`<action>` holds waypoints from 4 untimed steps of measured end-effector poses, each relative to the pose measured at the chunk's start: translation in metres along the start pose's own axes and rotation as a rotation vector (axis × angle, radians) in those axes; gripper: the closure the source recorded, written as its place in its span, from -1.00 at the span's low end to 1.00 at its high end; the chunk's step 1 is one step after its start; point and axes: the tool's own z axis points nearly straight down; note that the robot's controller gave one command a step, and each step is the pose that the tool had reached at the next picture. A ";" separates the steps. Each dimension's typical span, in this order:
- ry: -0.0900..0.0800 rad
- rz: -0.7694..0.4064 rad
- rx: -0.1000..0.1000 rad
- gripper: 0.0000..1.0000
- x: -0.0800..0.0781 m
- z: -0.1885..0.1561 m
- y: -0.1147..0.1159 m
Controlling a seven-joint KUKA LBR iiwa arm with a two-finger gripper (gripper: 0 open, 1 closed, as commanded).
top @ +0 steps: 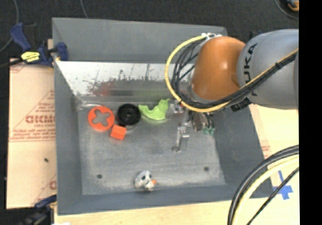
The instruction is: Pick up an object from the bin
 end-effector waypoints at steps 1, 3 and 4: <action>-0.008 0.000 0.000 -1.00 -0.002 -0.005 0.000; -0.022 -0.054 0.000 -1.00 -0.079 -0.005 -0.004; -0.007 -0.250 0.002 -1.00 -0.081 0.054 -0.022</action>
Offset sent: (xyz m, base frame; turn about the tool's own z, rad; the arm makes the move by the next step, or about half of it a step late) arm 0.0623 -0.0136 -0.0830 -0.2155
